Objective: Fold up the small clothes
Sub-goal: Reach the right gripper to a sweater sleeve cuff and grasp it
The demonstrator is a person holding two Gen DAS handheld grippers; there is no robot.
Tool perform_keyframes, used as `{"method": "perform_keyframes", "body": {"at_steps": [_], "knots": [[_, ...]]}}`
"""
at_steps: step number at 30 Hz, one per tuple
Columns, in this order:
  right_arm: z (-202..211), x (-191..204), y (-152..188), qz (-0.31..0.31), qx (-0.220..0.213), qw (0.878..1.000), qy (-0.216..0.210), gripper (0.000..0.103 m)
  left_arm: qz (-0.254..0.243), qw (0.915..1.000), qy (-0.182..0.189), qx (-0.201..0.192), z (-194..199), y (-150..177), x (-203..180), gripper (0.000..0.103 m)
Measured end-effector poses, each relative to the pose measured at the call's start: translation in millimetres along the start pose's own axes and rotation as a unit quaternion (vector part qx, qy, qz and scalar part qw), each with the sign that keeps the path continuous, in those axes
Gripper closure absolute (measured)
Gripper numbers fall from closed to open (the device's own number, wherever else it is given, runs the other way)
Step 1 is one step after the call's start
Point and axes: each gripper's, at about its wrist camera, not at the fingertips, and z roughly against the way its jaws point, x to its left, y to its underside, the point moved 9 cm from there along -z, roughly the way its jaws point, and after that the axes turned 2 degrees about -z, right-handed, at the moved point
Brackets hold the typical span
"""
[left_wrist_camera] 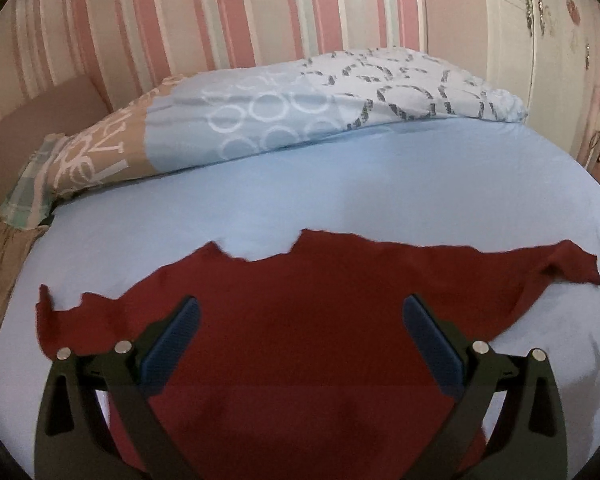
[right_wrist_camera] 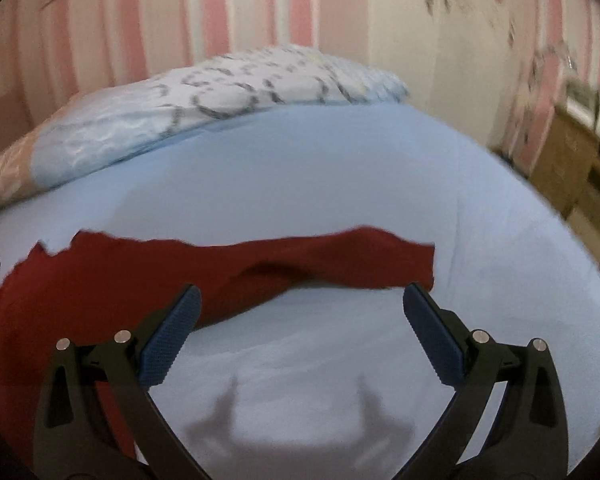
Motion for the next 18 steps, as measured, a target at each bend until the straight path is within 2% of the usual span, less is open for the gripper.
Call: {"method": "perform_keyframes", "body": {"at_steps": [4,8,12,14,15,18], "knots": [[-49.1,-39.8,1.3,-0.051,0.049,0.997,0.016,0.004,0.003,1.0000,0.005,0.004,-22.5,-7.6,-18.7,0.002],[-80.1,-77.0,3.3,-0.097,0.081,0.991,0.046,0.004,0.001,0.9998,0.010,0.015,-35.2,-6.2,-22.8,0.002],[-109.2,-104.2,9.8,-0.177,0.130,0.974,0.059,0.006,-0.003,0.9998,0.003,0.018,-39.1,-2.1,-15.1,0.002],[-122.4,-106.0,15.4,-0.217,0.159,0.962,0.044,0.016,-0.004,0.9998,-0.001,0.020,-41.1,-0.4,-10.8,0.002],[-129.3,-109.1,13.7,-0.233,0.162,0.958,0.049,0.016,-0.005,0.9997,-0.004,0.022,-41.7,0.7,-7.0,0.002],[-137.4,-113.8,3.4,-0.247,0.154,0.955,0.060,0.016,-0.004,0.9996,-0.017,0.021,-39.3,2.8,5.0,0.002]]}}
